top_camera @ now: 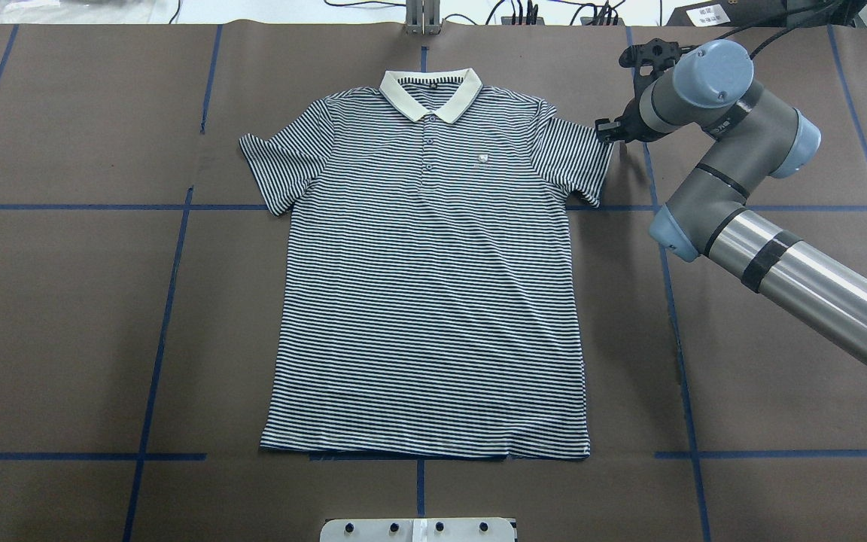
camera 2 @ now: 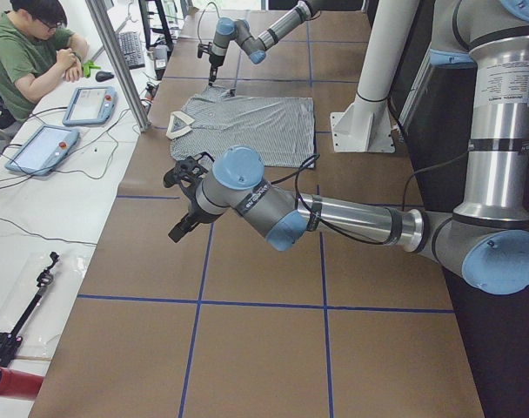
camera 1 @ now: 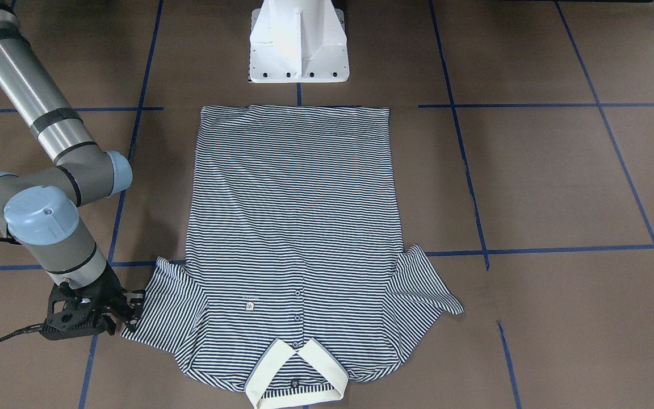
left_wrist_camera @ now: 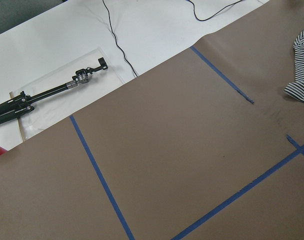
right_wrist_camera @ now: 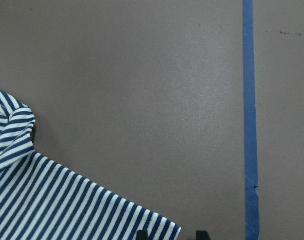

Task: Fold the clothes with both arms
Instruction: 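Move the right gripper over the sleeve nearest it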

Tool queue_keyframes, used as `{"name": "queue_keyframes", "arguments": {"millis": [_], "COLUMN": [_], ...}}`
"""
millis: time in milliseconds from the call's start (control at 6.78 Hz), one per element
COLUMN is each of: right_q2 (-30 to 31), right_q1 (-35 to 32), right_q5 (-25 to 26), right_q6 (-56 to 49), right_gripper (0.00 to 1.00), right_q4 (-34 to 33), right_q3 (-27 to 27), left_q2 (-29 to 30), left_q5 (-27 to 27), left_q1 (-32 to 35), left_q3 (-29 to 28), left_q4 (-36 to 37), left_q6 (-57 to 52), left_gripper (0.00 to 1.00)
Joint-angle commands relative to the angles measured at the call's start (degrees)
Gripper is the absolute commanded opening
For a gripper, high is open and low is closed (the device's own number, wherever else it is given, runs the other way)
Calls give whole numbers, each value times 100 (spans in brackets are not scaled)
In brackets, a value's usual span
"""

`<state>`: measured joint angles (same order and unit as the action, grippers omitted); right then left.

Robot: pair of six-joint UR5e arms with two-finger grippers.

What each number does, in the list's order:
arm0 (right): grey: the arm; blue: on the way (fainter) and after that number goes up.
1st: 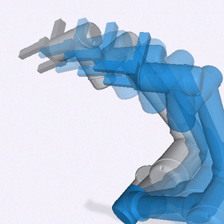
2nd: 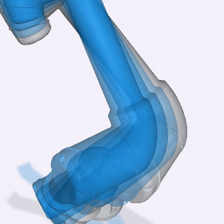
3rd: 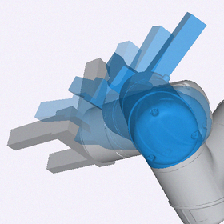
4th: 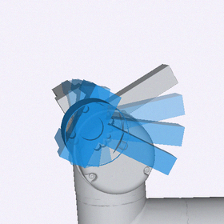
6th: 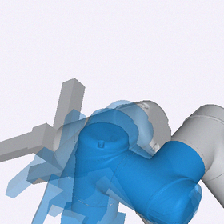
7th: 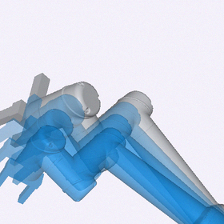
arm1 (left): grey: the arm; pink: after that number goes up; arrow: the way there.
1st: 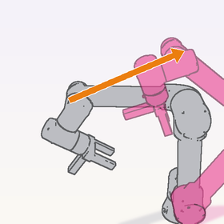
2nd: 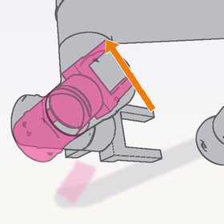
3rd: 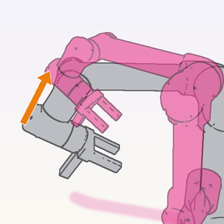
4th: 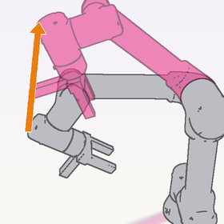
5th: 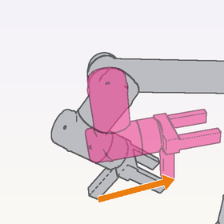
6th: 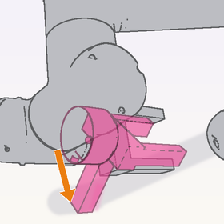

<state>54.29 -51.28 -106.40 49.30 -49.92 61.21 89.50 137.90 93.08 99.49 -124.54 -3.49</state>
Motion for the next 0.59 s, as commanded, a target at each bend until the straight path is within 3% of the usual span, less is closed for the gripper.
{"name": "queue_keyframes", "arguments": {"millis": [0,442], "right_q2": [-23,-76], "right_q1": [4,13], "right_q5": [40,50], "right_q6": [1,1], "right_gripper": [42,42], "right_q4": [0,0], "right_q3": [-38,-100], "left_q2": [-3,-12], "left_q5": [0,0], "left_q1": [0,0], "left_q3": [0,9], "left_q4": [0,0], "left_q6": [-3,6], "left_gripper": [100,100]}}
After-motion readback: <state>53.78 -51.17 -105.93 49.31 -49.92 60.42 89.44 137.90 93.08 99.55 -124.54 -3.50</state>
